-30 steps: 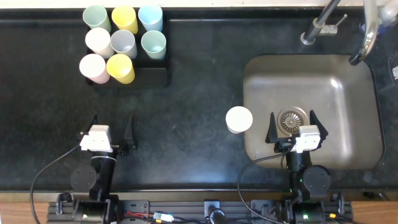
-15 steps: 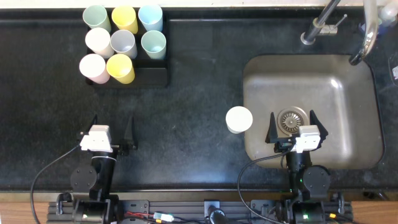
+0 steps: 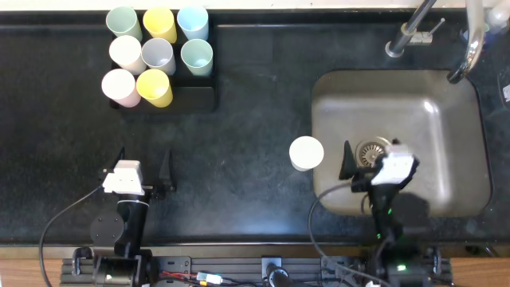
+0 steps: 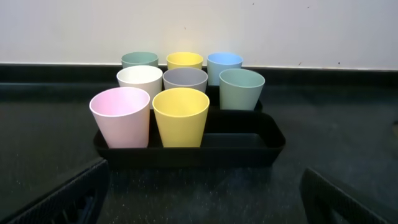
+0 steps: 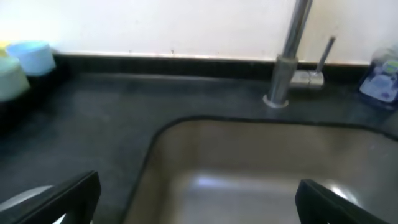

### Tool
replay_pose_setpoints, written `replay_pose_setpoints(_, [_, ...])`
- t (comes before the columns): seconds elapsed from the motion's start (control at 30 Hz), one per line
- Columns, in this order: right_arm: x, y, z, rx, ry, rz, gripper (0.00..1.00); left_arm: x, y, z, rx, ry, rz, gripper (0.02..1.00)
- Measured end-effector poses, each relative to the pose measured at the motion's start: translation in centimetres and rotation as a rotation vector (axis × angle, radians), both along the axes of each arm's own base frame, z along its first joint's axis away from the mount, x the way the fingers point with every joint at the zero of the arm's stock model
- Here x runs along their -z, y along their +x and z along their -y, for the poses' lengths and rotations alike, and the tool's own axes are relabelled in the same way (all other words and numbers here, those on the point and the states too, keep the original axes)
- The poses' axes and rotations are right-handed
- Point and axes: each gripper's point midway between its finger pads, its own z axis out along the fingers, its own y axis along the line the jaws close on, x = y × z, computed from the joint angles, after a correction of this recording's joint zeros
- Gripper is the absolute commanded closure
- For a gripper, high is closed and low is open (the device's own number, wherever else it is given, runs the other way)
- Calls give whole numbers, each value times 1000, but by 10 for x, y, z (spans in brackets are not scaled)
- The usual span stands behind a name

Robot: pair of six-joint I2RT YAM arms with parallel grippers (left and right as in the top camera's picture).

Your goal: Store Cups

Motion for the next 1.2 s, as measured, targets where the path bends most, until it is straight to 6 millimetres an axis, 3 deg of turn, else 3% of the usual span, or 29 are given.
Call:
replay_pose_setpoints(0.13, [-53,6,-12,-52,53,-168,5,0,0,0,2,-1,0,18])
replay_pose_setpoints(0.2, [-64,3,-18,-71,79,-312,3,0,0,0,3,-1,0,18])
replay_pose_setpoints(0.27, [-63,2,-21,-80,96,-455,5,0,0,0,3,-1,0,18])
replay_pose_setpoints(0.37, [-48,4,-26,-84,116,-664,3,0,0,0,3,-1,1,18])
replay_pose_setpoints(0.63, [29,-4,-54,-187,93,-1177,3,0,0,0,3,-1,1,18])
replay_pose_setpoints(0.83, [62,1,-81,-260,-11,-1295,5,0,0,1,3,0,0,18])
replay_pose_setpoints(0.97, [75,4,-78,-235,-83,-1334,5,0,0,0,3,-1,1,18])
replay_pose_setpoints(1.2, [90,2,-72,-211,-156,-1387,145,0,0,0,3,-1,0,18])
